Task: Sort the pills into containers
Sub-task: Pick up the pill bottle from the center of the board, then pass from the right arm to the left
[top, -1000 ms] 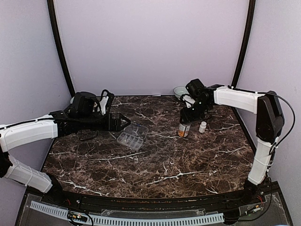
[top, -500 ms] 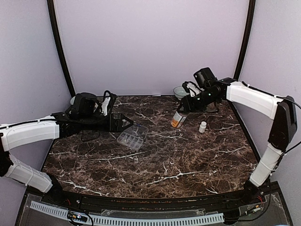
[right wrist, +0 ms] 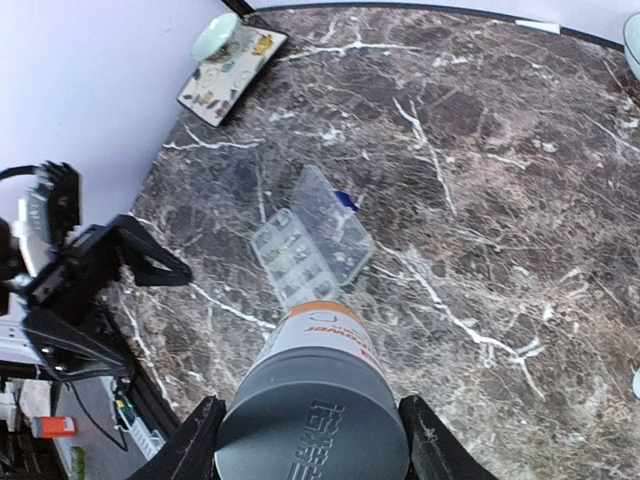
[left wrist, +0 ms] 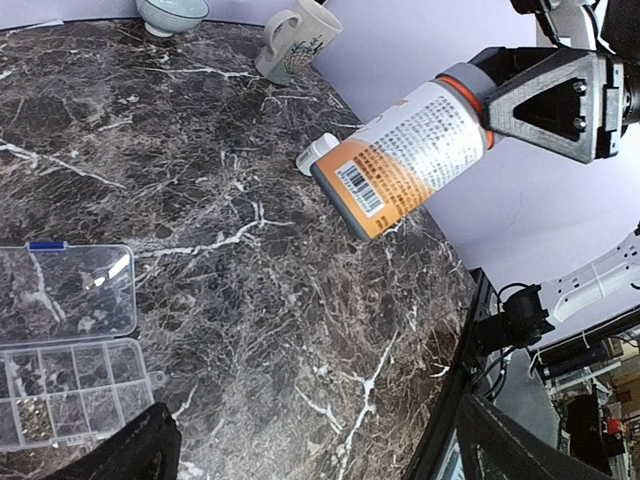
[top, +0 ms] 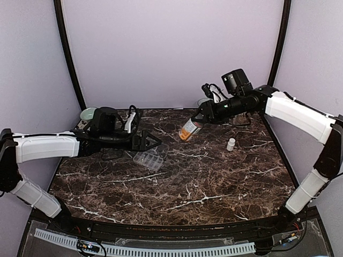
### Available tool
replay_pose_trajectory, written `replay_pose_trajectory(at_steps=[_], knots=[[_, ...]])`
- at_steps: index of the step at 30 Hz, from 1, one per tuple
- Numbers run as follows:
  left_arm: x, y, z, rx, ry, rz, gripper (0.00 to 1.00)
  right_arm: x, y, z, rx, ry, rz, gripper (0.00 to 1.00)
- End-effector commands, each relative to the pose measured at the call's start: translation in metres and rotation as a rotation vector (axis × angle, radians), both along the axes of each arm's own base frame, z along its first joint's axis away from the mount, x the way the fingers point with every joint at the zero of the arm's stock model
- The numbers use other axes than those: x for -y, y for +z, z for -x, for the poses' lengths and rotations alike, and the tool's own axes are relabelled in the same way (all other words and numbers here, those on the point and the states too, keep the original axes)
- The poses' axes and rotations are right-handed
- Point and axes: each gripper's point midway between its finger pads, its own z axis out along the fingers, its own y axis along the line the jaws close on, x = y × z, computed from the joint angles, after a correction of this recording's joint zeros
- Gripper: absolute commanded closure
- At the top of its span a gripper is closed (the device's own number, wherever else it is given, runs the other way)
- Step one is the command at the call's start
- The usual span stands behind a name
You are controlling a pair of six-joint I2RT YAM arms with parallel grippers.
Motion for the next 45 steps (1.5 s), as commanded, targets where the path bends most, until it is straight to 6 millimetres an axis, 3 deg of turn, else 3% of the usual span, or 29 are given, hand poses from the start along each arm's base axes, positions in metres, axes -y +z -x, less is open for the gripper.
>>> replay_pose_trajectory(at_steps=[1, 5, 15, 29, 35, 45], knots=[[0.017, 0.032, -0.003, 0.032, -0.053, 0.137, 0.01, -0.019, 0.071, 0.014, 0.084, 0.047, -0.211, 0.79], [0.025, 0.04, -0.006, 0.032, -0.071, 0.213, 0.01, -0.025, 0.088, 0.021, 0.08, 0.066, -0.28, 0.79], [0.039, 0.074, -0.015, 0.068, -0.087, 0.387, 0.01, -0.037, 0.105, 0.034, 0.062, 0.112, -0.372, 0.8], [0.046, 0.098, -0.02, 0.076, -0.111, 0.512, 0.01, -0.05, 0.102, 0.046, 0.013, 0.152, -0.437, 0.8], [0.049, 0.104, -0.015, 0.066, -0.151, 0.554, 0.12, -0.053, 0.105, 0.049, -0.002, 0.16, -0.482, 0.81], [0.047, 0.109, -0.006, 0.061, -0.186, 0.576, 0.16, -0.057, 0.11, 0.051, -0.022, 0.171, -0.541, 0.82]])
